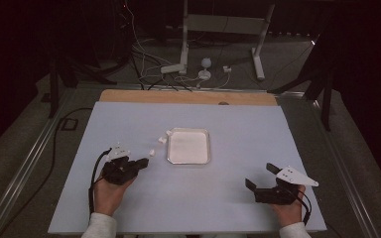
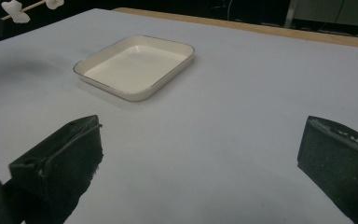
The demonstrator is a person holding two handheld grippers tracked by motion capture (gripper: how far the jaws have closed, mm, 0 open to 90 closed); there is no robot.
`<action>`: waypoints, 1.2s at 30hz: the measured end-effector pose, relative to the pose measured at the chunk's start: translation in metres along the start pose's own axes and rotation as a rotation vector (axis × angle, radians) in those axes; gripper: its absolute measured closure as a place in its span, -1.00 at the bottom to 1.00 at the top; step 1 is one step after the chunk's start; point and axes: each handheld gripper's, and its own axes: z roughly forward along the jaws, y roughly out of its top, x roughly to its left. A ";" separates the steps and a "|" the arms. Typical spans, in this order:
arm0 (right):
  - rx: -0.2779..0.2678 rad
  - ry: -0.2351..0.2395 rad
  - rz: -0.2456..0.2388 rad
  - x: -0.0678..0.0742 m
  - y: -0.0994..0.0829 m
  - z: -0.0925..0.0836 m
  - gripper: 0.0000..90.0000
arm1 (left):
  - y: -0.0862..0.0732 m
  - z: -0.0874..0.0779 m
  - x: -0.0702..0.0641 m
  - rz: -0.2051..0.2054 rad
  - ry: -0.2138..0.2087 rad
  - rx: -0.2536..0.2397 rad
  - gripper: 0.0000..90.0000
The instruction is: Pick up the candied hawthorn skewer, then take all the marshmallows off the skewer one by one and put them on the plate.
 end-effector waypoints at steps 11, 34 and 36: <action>-0.013 0.082 0.059 0.001 0.030 0.011 -1.00 | -0.005 -0.003 -0.003 0.070 -0.035 -0.068 0.99; 0.026 0.236 0.023 0.044 0.118 0.087 -1.00 | -0.009 -0.002 -0.018 0.113 -0.072 -0.118 0.99; 0.033 0.257 0.043 0.045 0.122 0.095 -1.00 | -0.008 -0.001 -0.021 0.122 -0.079 -0.118 0.99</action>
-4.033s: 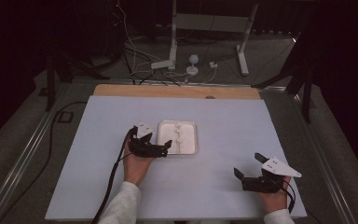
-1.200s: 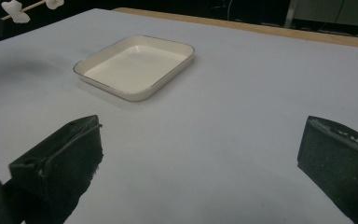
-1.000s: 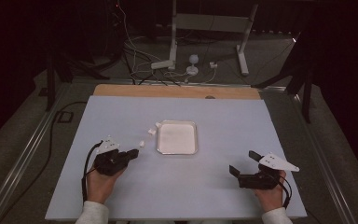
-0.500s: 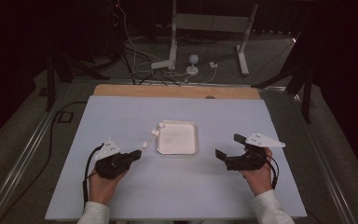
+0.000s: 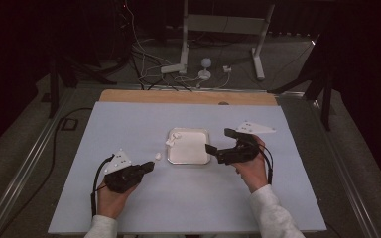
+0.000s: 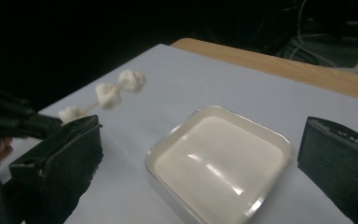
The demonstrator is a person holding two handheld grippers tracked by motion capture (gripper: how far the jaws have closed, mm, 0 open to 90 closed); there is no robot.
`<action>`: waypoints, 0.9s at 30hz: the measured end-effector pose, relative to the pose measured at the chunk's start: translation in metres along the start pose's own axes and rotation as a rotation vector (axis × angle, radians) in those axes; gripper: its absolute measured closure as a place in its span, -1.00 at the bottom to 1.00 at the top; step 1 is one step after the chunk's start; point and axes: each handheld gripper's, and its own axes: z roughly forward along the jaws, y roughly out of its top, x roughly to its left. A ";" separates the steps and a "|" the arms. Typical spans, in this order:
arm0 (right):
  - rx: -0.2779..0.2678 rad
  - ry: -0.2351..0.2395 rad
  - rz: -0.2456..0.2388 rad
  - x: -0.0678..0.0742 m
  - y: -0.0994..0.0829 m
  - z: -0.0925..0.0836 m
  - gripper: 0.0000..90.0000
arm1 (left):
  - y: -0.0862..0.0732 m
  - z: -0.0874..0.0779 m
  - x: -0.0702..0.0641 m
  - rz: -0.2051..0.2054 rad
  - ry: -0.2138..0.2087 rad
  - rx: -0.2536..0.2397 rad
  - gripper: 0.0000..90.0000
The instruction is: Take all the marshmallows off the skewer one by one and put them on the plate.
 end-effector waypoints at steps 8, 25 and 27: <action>0.052 0.097 0.092 0.003 0.010 0.026 -0.63 | 0.002 0.004 -0.009 0.032 -0.017 0.014 0.99; 0.162 0.270 0.278 0.009 0.010 0.069 0.46 | 0.001 0.007 -0.012 0.061 -0.041 0.017 1.00; 0.157 0.276 0.282 0.010 0.010 0.069 0.51 | 0.001 0.007 -0.013 0.065 -0.041 0.020 1.00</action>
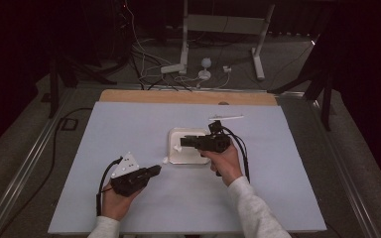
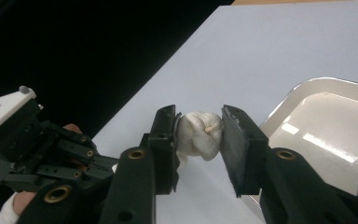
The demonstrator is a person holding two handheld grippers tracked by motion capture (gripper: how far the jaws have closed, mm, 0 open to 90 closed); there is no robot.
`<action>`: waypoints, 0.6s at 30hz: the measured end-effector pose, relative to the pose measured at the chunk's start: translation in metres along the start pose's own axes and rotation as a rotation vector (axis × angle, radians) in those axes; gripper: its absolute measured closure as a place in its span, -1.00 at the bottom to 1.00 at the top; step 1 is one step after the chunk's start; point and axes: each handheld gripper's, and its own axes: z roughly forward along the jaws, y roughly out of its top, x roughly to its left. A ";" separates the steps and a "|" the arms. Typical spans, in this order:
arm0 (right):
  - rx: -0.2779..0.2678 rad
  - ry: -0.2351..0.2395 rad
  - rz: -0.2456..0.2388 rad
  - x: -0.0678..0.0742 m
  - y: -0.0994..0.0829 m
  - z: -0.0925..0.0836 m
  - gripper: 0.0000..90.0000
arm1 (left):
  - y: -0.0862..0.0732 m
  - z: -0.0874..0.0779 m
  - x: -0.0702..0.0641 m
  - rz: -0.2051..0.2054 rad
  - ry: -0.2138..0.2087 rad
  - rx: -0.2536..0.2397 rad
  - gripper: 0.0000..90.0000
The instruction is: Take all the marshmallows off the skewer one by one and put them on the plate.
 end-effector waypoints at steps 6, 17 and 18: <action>-0.033 -0.031 -0.020 0.003 0.002 -0.005 0.65 | 0.002 0.002 0.000 -0.002 -0.012 0.003 1.00; -0.074 -0.085 -0.030 0.006 0.003 -0.005 0.73 | 0.002 0.002 0.000 0.000 0.002 0.018 1.00; -0.075 -0.092 -0.033 0.006 0.003 -0.005 0.74 | 0.002 0.002 0.000 0.000 0.002 0.018 1.00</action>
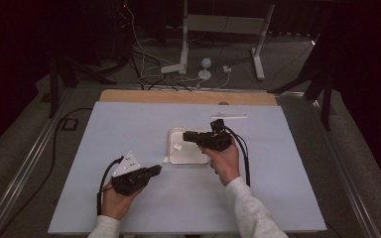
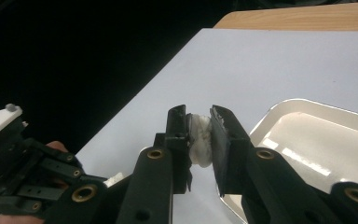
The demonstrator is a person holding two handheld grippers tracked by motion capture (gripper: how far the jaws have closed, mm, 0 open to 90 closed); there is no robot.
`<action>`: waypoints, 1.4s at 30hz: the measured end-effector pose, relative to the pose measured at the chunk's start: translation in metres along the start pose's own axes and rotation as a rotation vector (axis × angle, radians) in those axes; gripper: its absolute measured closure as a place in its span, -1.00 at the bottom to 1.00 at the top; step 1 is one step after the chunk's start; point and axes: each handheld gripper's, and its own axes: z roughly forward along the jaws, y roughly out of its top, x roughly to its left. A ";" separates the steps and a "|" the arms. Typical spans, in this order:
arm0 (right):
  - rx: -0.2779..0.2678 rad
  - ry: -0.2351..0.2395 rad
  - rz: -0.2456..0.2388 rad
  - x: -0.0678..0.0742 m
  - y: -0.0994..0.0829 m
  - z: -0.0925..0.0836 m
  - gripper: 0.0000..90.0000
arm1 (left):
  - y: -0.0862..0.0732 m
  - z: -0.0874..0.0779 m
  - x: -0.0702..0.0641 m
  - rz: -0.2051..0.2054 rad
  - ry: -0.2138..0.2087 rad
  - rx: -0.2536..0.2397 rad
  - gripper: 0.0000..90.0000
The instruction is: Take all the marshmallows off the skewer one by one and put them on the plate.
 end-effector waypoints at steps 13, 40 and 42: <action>-0.050 -0.073 -0.016 0.000 0.001 -0.002 0.91 | -0.001 0.000 0.000 0.005 0.022 0.023 1.00; 0.105 -0.181 -0.150 0.003 -0.005 0.020 0.38 | 0.000 0.004 -0.002 0.017 0.089 0.068 1.00; 0.115 -0.166 -0.135 0.003 -0.005 0.021 0.40 | -0.001 0.004 -0.002 0.013 0.089 0.066 1.00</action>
